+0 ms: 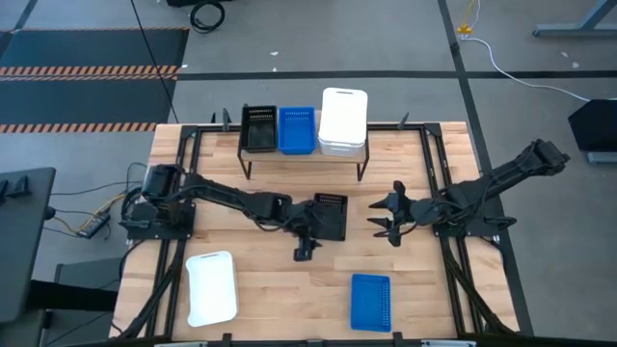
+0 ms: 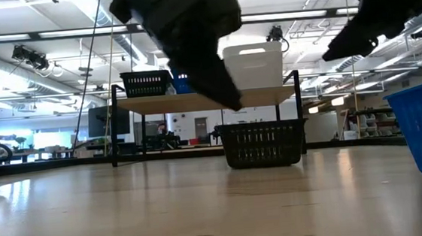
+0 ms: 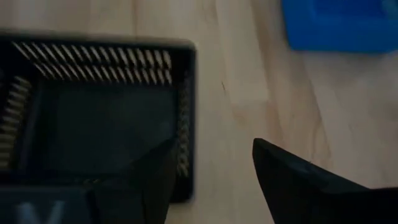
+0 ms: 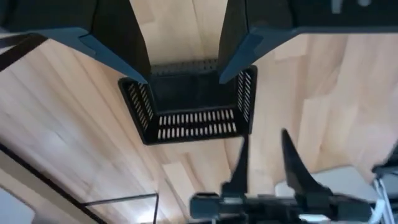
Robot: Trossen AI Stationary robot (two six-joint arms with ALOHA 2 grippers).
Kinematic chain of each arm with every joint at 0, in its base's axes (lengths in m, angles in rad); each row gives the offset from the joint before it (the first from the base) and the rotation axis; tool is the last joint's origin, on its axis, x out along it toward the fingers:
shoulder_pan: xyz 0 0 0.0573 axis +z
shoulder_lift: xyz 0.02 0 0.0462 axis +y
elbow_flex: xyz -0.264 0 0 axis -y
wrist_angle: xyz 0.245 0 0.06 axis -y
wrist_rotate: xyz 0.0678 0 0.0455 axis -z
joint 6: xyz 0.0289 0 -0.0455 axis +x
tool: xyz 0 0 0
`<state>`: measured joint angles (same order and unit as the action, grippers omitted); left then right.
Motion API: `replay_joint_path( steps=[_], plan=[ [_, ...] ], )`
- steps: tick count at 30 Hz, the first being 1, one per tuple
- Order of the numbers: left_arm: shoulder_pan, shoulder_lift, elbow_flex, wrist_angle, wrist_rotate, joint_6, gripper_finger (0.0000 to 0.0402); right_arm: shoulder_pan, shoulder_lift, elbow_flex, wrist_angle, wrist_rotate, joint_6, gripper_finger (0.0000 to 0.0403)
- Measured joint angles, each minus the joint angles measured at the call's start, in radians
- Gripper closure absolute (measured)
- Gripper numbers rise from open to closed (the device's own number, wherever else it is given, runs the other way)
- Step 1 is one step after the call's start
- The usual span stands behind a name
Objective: Stack baskets on shelf by color
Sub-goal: Stack the black bin on top of the other black bins on the shelf
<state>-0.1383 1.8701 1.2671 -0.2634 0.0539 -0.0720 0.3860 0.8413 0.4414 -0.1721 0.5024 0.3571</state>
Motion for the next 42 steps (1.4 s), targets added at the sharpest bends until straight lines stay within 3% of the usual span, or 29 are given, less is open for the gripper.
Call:
replay_joint_path(
  steps=[10, 16, 26, 31, 40, 42],
  plan=[
    [-0.015, 0.077, -0.001, 0.105, -0.062, 0.032, 0.0189, -0.005, 0.030, 0.001, 0.015, 0.020, -0.053, 0.0208],
    [-0.016, 0.098, -0.002, 0.070, -0.133, 0.059, 0.0189, -0.013, 0.047, 0.001, 0.037, 0.035, -0.074, 0.0208],
    [-0.015, 0.134, -0.002, 0.073, -0.156, 0.059, 0.0213, -0.017, 0.057, 0.001, 0.045, 0.047, -0.099, 0.0208],
    [-0.014, 0.137, -0.002, 0.072, -0.185, 0.059, 0.0249, -0.018, 0.057, 0.001, 0.052, 0.052, -0.099, 0.0208],
    [-0.015, 0.137, -0.002, 0.071, -0.186, 0.059, 0.0386, -0.018, 0.057, 0.001, 0.052, 0.054, -0.088, 0.0208],
    [-0.014, 0.136, -0.002, 0.073, -0.190, 0.057, 0.0391, -0.018, 0.057, 0.001, 0.052, 0.054, -0.088, 0.0208]
  ],
)
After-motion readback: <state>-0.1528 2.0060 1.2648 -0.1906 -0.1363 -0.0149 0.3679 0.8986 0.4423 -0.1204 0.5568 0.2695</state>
